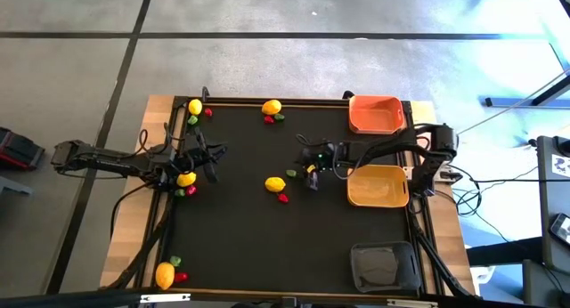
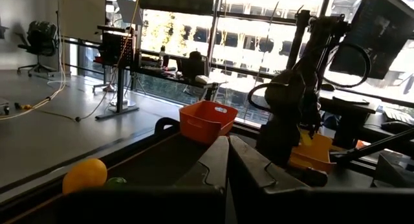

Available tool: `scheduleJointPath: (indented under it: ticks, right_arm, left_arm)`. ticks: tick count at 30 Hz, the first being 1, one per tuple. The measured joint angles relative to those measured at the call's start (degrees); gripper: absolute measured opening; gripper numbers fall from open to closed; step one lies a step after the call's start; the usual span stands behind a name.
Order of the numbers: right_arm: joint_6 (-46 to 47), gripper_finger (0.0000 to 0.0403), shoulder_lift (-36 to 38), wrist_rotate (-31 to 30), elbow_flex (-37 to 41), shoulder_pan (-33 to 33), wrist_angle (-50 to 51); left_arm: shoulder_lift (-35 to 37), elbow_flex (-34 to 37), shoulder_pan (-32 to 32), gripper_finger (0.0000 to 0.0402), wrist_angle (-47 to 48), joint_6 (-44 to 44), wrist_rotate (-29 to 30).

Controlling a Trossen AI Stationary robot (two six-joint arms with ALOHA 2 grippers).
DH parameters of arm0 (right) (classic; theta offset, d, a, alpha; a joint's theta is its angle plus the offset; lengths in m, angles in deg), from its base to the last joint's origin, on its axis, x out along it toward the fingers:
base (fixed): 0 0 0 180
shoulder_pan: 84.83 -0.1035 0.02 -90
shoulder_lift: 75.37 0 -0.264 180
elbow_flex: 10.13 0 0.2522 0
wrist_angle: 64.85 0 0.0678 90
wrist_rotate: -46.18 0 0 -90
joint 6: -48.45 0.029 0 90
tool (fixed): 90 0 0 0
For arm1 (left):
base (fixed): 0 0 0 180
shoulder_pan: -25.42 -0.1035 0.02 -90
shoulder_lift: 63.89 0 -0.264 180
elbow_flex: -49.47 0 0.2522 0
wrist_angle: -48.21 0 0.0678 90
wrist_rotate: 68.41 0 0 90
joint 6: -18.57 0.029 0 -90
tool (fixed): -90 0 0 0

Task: Sort produce into baskets
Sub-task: Put the middle right green chili pepper into the orange bin

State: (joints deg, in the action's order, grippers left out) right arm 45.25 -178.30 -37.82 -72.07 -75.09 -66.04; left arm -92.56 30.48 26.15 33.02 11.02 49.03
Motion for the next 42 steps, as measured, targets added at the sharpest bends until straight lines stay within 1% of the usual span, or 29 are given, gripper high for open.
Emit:
scheduleJointPath:
  ticks: [6, 10, 13, 17, 20, 21, 23, 26, 28, 32, 37, 42]
  right_arm:
    - [0.0, 0.0208, -4.2, -0.4, 0.0, 0.0, -3.7]
    - [0.4, 0.0179, -5.7, -0.5, 0.0, 0.0, -4.8]
    - [0.2, 0.0139, -5.7, -0.5, 0.0, 0.0, -4.9]
    - [-0.2, 0.0070, -5.2, -0.5, 0.0, 0.0, -4.7]
    - [-0.9, 0.0021, -4.0, -0.7, 0.0, 0.0, -2.8]
    - [-1.6, 0.0012, -3.3, -0.8, 0.0, 0.0, -1.9]
    - [-3.0, 0.0009, -1.5, -0.8, 0.0, 0.0, -0.2]
    - [-4.2, 0.0021, 1.8, -0.9, 0.0, 0.0, 1.7]
    - [-5.8, 0.0021, 4.0, -2.6, 0.0, 0.0, 3.0]
    - [-8.4, 0.0006, 9.1, -5.4, 0.1, 0.9, 7.6]
    - [-9.1, 0.0006, 16.7, -5.4, 0.0, 5.2, 15.4]
    - [-9.3, 0.0003, 24.3, -5.5, 0.0, 11.8, 22.3]
  left_arm:
    - [0.0, 0.0, 0.0, 0.0005, 0.0, 0.0, 0.0]
    - [0.0, 0.0, 0.0, 0.0005, 0.2, 0.0, 0.0]
    - [0.0, 0.0, 0.0, 0.0005, 0.5, 0.0, 0.0]
    - [0.0, 0.0, 0.0, 0.0005, 0.8, 0.1, 0.0]
    - [0.0, 0.0, 0.0, 0.0005, 1.9, 0.1, 0.0]
    - [0.0, 0.0, 0.0, 0.0005, 2.4, 0.1, 0.0]
    - [0.0, 0.0, 0.0, 0.0005, 3.8, 0.1, 0.0]
    - [0.0, 0.0, 0.0, 0.0005, 5.4, 0.1, 0.0]
    - [0.0, 0.0, 0.0, 0.0005, 6.2, 0.1, 0.0]
    - [0.0, 0.0, 0.0, 0.0005, 6.2, 0.1, 0.0]
    - [0.0, 0.0, 0.0, 0.0005, 6.3, 0.1, 0.0]
    - [0.0, 0.0, 0.0, 0.0005, 8.4, 0.1, 0.0]
